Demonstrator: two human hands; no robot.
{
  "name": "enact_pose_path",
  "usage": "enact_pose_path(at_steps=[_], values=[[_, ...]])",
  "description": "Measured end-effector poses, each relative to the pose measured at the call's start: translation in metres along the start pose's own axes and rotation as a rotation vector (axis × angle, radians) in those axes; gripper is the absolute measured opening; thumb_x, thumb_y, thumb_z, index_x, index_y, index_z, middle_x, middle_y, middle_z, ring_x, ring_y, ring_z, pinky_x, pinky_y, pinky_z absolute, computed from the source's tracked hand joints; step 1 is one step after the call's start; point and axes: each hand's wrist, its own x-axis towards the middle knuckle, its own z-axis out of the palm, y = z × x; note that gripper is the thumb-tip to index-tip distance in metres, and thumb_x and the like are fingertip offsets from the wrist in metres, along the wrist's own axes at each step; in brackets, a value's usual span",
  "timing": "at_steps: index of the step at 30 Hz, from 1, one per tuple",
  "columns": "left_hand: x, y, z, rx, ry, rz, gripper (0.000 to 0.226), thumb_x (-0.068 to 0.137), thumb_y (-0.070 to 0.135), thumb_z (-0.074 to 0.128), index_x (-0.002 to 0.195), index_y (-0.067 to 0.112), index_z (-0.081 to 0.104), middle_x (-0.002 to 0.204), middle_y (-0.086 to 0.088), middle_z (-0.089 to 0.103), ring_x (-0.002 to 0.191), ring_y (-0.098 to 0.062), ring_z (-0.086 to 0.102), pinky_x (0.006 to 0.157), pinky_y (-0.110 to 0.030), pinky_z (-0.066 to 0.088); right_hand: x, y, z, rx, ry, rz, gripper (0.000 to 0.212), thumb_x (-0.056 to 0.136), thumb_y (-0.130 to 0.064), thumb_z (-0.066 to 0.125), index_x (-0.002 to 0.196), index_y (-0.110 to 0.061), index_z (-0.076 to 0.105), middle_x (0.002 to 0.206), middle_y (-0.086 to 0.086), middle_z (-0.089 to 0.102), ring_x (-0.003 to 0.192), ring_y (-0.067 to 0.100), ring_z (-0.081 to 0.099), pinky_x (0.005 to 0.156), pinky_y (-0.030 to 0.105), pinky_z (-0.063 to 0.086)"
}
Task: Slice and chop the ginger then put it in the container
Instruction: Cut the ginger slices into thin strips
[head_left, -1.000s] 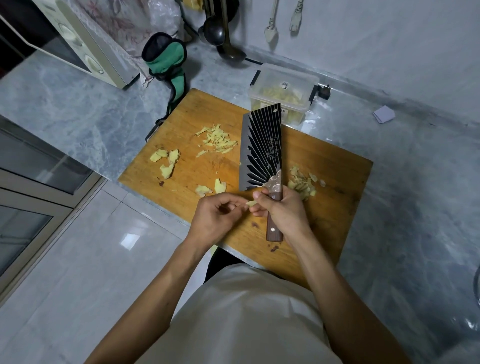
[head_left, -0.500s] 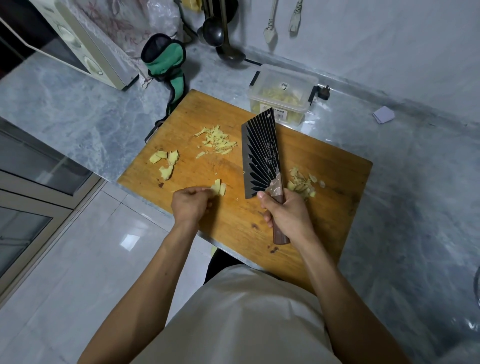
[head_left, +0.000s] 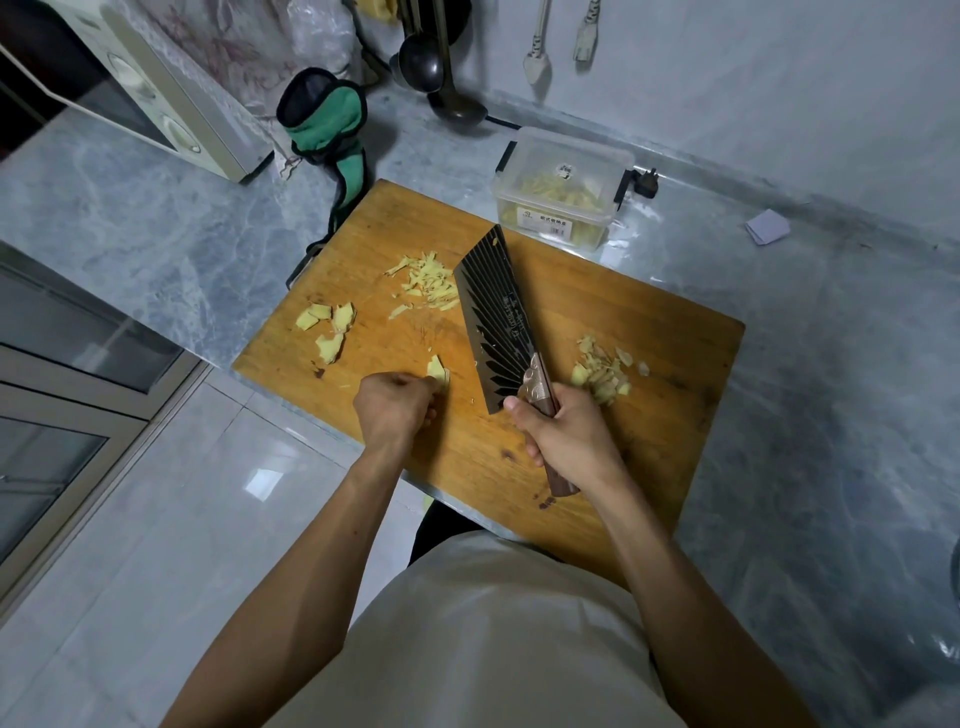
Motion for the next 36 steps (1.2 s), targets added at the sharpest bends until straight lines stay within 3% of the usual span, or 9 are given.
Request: enact_pose_path(at_steps=[4,9,13,17,19,23,28,31,36], values=[[-0.002,-0.005,-0.004,0.025,0.004,0.087,0.013,0.081,0.016,0.079,0.072,0.011,0.071,0.063,-0.003,0.068,0.052,-0.013,0.061,0.06,-0.03,0.058,-0.001,-0.001,0.0,-0.02,-0.012,0.002,0.031,0.095,-0.031,0.07,0.097,-0.001,0.063,0.058,0.002,0.057,0.046,0.008,0.053,0.047,0.025,0.046],[0.0,-0.016,-0.024,0.212,0.145,0.337,0.004,0.089,0.02,0.068,0.09,0.017,0.071,0.082,0.007,0.069,0.064,-0.006,0.06,0.054,-0.019,0.046,0.0,-0.002,-0.001,-0.09,-0.002,-0.031,0.031,0.095,-0.033,0.069,0.094,-0.003,0.063,0.058,0.0,0.058,0.047,0.011,0.055,0.049,0.03,0.049],[0.015,-0.033,-0.026,0.38,0.133,0.441,0.019,0.087,0.026,0.067,0.105,0.02,0.073,0.102,-0.001,0.07,0.087,-0.017,0.066,0.077,-0.034,0.058,0.001,0.001,-0.002,-0.143,0.001,-0.037,0.03,0.096,-0.033,0.068,0.093,-0.004,0.063,0.06,0.001,0.06,0.048,0.012,0.058,0.051,0.035,0.051],[0.014,-0.044,-0.022,0.412,0.171,0.388,0.041,0.088,0.035,0.068,0.125,0.018,0.066,0.122,-0.008,0.061,0.102,-0.024,0.064,0.088,-0.04,0.056,-0.001,0.001,-0.005,-0.212,-0.004,-0.059,0.026,0.096,-0.033,0.067,0.092,-0.008,0.063,0.066,0.002,0.062,0.049,0.009,0.059,0.049,0.031,0.051],[0.017,-0.046,-0.021,0.389,0.155,0.382,0.04,0.087,0.035,0.069,0.124,0.019,0.067,0.122,-0.007,0.062,0.103,-0.023,0.064,0.089,-0.04,0.056,-0.001,0.0,-0.006,-0.246,-0.002,-0.069,0.024,0.096,-0.034,0.066,0.09,-0.011,0.062,0.068,0.002,0.062,0.048,0.006,0.059,0.048,0.027,0.05],[0.022,-0.04,-0.025,0.369,0.106,0.402,0.014,0.084,0.02,0.072,0.098,0.021,0.071,0.115,-0.007,0.065,0.093,-0.017,0.064,0.085,-0.026,0.051,-0.002,-0.002,-0.007,-0.284,0.011,-0.074,0.023,0.097,-0.033,0.065,0.091,-0.011,0.063,0.068,0.001,0.063,0.047,0.004,0.059,0.05,0.029,0.053],[0.028,-0.036,-0.03,0.511,0.038,0.529,0.036,0.088,0.014,0.068,0.124,0.017,0.068,0.119,-0.009,0.061,0.088,-0.018,0.061,0.088,-0.026,0.048,-0.001,-0.002,-0.007,-0.273,0.015,-0.067,0.021,0.097,-0.031,0.065,0.093,-0.01,0.065,0.069,0.001,0.063,0.047,0.004,0.059,0.051,0.03,0.054],[0.033,-0.026,-0.038,0.587,-0.049,0.531,0.025,0.087,0.011,0.069,0.112,0.017,0.07,0.123,-0.009,0.052,0.078,-0.009,0.052,0.09,-0.023,0.044,-0.001,-0.002,-0.008,-0.279,0.016,-0.062,0.019,0.098,-0.031,0.064,0.093,-0.012,0.066,0.069,0.0,0.063,0.046,0.002,0.058,0.049,0.027,0.054],[0.033,-0.017,-0.045,0.736,-0.131,0.69,0.02,0.088,0.01,0.067,0.107,0.015,0.067,0.11,-0.006,0.057,0.088,-0.019,0.056,0.08,-0.025,0.044,-0.001,-0.003,-0.008,-0.28,0.015,-0.059,0.019,0.098,-0.031,0.064,0.094,-0.013,0.065,0.071,0.001,0.064,0.047,0.003,0.06,0.05,0.027,0.054]])
